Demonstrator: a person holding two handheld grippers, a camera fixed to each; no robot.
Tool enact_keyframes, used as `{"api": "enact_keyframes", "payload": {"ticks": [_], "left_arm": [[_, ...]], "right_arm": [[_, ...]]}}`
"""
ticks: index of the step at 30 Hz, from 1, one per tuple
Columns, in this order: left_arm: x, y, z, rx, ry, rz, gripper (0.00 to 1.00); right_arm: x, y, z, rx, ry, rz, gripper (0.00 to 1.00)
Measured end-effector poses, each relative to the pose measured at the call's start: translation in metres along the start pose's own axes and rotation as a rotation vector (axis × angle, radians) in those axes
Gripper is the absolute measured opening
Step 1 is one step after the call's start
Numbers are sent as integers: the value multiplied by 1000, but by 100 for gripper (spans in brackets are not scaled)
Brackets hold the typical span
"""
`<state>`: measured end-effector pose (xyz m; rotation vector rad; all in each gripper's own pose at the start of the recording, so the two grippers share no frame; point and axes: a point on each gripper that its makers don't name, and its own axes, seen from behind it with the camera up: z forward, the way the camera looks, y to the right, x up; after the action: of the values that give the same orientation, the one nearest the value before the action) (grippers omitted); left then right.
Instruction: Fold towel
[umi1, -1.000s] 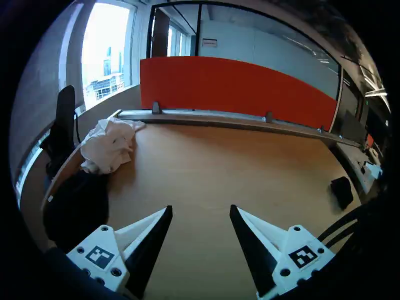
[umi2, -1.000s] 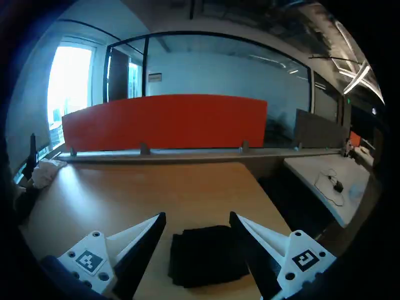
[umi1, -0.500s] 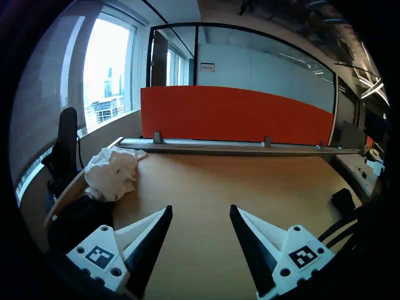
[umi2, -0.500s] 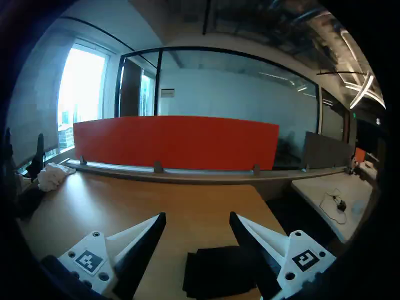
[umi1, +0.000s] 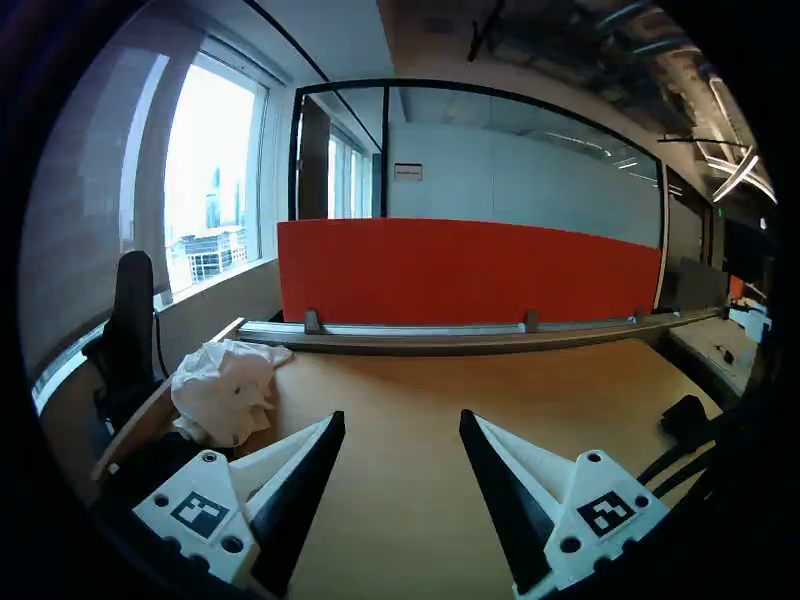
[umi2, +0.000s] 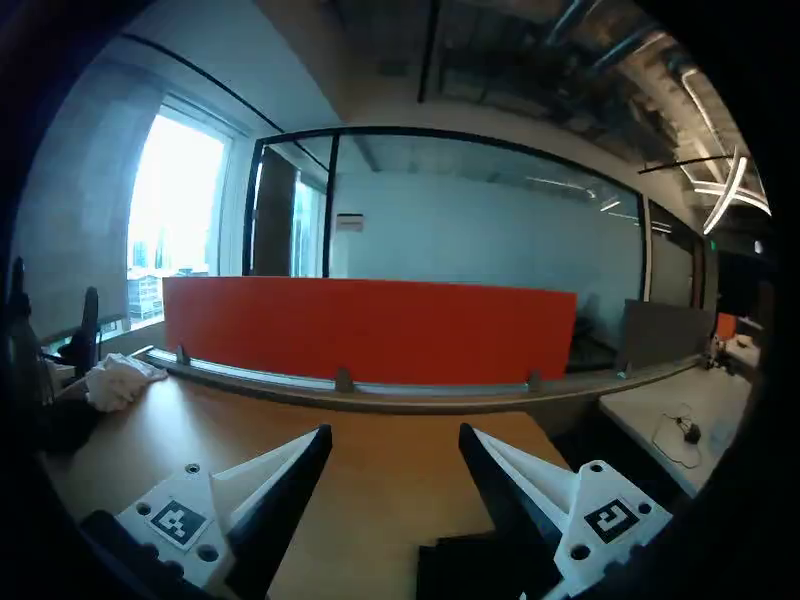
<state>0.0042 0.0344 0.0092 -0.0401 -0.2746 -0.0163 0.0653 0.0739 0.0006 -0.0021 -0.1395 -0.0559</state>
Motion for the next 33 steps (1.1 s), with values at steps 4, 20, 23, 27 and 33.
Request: {"api": "enact_keyframes", "payload": {"ticks": [4, 20, 23, 27, 33], "left_arm": [[12, -1, 0, 0, 32, 9, 84], [27, -27, -8, 32, 100, 22, 84], [32, -28, -9, 33, 118, 25, 84], [38, -26, -10, 28, 154, 41, 84], [35, -19, -13, 26, 190, 80, 84]], "right_arm": [[9, -21, 0, 11, 12, 12, 98], [30, -82, 8, 51, 29, 46, 98], [34, -87, 8, 51, 36, 48, 98], [37, -92, 8, 50, 35, 35, 98], [43, -102, 4, 56, 37, -1, 99]]}}
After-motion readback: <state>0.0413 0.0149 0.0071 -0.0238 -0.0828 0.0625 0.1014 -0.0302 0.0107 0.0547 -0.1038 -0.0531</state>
